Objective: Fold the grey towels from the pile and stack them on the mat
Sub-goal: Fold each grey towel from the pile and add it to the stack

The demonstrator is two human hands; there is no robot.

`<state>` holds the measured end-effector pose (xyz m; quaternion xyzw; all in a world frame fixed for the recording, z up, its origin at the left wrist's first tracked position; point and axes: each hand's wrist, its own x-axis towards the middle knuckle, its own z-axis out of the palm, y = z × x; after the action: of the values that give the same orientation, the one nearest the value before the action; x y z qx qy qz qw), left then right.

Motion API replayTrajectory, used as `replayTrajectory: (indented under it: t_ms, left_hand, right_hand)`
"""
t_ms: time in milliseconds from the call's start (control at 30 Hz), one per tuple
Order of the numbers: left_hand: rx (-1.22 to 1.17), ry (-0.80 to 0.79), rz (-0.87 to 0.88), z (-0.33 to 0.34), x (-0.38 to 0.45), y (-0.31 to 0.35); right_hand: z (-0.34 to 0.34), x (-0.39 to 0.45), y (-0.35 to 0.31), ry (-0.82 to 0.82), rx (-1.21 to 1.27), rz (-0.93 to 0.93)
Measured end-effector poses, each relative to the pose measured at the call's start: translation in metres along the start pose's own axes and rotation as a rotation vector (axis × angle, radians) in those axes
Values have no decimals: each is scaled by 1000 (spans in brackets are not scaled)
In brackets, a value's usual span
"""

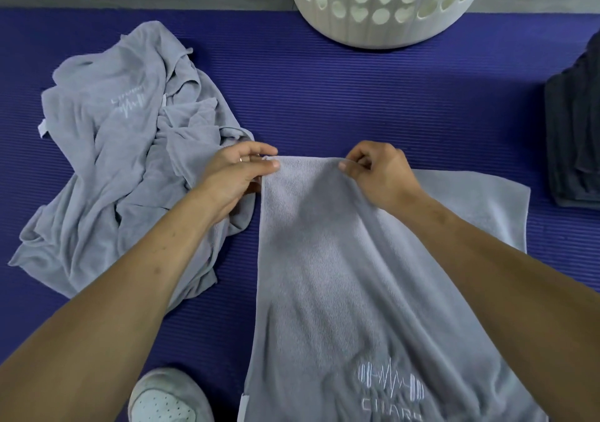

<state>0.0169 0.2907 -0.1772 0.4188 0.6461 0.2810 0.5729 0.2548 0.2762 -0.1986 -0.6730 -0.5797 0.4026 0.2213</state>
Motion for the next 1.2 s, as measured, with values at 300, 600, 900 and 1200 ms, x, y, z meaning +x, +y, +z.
replayTrajectory:
  t_ms: [300,600,900,1200]
  left_hand:
    - [-41,91,-13,-5,-3,4]
    - [44,357,111,1,7,-16]
    - [476,383,393,19,1,-16]
    - [743,-110,472,113,-28,-21]
  right_hand:
    - [5,2,1,-2,-47,27]
    - [13,3,-2,62,42,25]
    - [-9,-14,7,-15,147,34]
    - [-83,-59,63,111,-175,51]
